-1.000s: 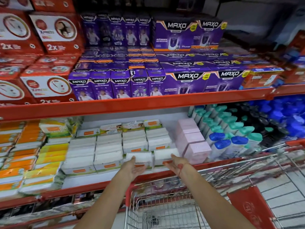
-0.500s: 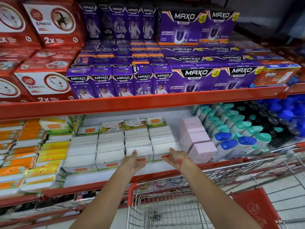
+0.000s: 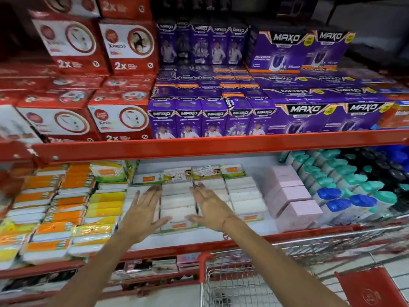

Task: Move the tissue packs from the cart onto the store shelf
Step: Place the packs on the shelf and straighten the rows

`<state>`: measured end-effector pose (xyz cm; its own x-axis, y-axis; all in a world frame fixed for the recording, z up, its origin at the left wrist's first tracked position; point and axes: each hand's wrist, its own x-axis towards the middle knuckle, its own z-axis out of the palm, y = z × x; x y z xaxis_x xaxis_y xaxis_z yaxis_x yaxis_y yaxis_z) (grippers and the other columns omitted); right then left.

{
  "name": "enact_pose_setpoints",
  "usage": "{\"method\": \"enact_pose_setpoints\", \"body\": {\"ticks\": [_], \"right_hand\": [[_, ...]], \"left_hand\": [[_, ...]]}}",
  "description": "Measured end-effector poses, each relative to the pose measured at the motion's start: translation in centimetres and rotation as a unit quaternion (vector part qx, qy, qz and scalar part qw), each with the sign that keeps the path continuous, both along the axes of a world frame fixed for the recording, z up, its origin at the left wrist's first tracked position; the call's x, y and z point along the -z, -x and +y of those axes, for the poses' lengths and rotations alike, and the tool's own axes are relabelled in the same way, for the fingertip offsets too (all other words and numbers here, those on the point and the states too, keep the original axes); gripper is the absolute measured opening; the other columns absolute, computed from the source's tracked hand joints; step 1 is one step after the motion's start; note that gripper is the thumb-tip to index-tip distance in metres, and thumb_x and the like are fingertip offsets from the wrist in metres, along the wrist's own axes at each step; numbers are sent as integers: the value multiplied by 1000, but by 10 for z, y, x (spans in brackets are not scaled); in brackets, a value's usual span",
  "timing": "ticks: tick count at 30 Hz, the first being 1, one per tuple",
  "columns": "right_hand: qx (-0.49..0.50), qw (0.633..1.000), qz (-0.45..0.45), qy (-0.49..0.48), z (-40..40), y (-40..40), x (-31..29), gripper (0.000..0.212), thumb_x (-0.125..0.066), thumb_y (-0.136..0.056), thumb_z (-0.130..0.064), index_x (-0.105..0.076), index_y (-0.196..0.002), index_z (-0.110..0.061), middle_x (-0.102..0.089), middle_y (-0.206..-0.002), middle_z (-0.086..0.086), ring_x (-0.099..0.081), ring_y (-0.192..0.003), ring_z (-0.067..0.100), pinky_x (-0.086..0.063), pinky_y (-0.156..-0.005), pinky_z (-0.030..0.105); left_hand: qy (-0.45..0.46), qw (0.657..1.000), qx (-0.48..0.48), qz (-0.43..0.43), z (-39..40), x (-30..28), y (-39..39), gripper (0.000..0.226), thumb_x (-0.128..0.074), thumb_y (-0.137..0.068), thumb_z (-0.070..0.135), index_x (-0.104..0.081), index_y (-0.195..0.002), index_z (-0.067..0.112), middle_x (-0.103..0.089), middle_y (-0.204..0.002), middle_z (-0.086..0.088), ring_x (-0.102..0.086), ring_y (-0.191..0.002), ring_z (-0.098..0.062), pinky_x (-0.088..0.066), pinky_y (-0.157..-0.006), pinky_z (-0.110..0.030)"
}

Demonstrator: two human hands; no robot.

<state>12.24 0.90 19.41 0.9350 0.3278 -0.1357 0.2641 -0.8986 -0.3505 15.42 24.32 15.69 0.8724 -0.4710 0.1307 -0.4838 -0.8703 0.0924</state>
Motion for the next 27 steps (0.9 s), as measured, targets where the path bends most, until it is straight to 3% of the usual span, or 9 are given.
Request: {"method": "enact_pose_setpoints", "body": {"ticks": [2, 5, 8, 10, 12, 18, 22, 24, 27], "right_hand": [[-41, 998, -2, 53, 20, -14, 11, 107, -55, -81, -63, 6, -150, -9, 4, -160, 12, 6, -148, 24, 2, -122, 39], [-43, 992, -10, 115, 41, -32, 22, 125, -61, -70, -70, 14, -148, -7, 16, -159, 12, 16, -146, 27, 9, -119, 40], [-36, 988, -3, 152, 53, -44, 31, 138, -65, -60, -75, 17, -147, -7, 22, -158, 12, 21, -145, 27, 8, -122, 45], [-35, 986, 8, 166, 60, -48, 38, 144, -66, -55, -77, 18, -147, -6, 23, -157, 12, 22, -145, 28, 5, -122, 48], [-23, 984, -10, 175, 64, -46, 46, 141, -67, -57, -75, 17, -147, -5, 22, -158, 12, 20, -145, 27, 3, -123, 47], [-7, 985, -40, 165, 67, -41, 53, 128, -61, -68, -71, 13, -148, -5, 18, -158, 13, 18, -146, 26, 4, -123, 45], [-9, 984, -25, 176, 69, -42, 51, 128, -60, -68, -72, 16, -147, -5, 19, -158, 14, 19, -146, 28, 5, -122, 46], [-7, 983, -19, 180, 70, -42, 50, 130, -60, -68, -72, 19, -146, -4, 22, -157, 15, 21, -145, 28, 3, -123, 47], [-4, 984, -17, 177, 70, -41, 47, 135, -61, -64, -75, 23, -144, -5, 26, -156, 14, 23, -144, 28, 3, -123, 47]], "left_hand": [[-71, 997, 16, 18, 23, 4, -7, 106, -23, -77, 83, -21, -147, 4, -24, -155, -10, -23, -144, -23, 4, -115, -41], [-137, 990, 23, 35, 43, 7, -15, 121, -15, -69, 91, -22, -144, -3, -25, -154, -17, -24, -142, -29, -4, -112, -45], [-114, 990, 24, 80, 51, 15, -21, 128, -14, -61, 95, -1, -147, 0, 0, -156, -13, 0, -146, -27, 4, -118, -43], [-109, 990, 9, 86, 51, 21, -23, 127, -17, -62, 94, -9, -147, 0, -12, -156, -17, -3, -146, -26, -1, -115, -44], [-106, 988, -8, 107, 51, 25, -24, 121, -20, -65, 92, -16, -146, 2, -25, -154, -19, -9, -143, -25, -6, -111, -47], [-85, 992, -10, 94, 52, 31, -20, 110, -29, -68, 86, -5, -147, 13, -14, -157, -16, -9, -146, -29, -6, -111, -50], [-80, 993, -11, 90, 52, 36, -21, 115, -28, -68, 84, -13, -148, 4, -16, -157, -18, -12, -146, -32, -4, -111, -50], [-73, 994, -12, 86, 53, 34, -23, 120, -25, -64, 85, -3, -147, 2, -7, -158, -18, -2, -146, -31, 4, -114, -49], [-60, 993, -11, 105, 49, 28, -24, 136, -27, -46, 92, 27, -137, 6, 23, -155, -12, 20, -144, -27, 28, -113, -46]]}}
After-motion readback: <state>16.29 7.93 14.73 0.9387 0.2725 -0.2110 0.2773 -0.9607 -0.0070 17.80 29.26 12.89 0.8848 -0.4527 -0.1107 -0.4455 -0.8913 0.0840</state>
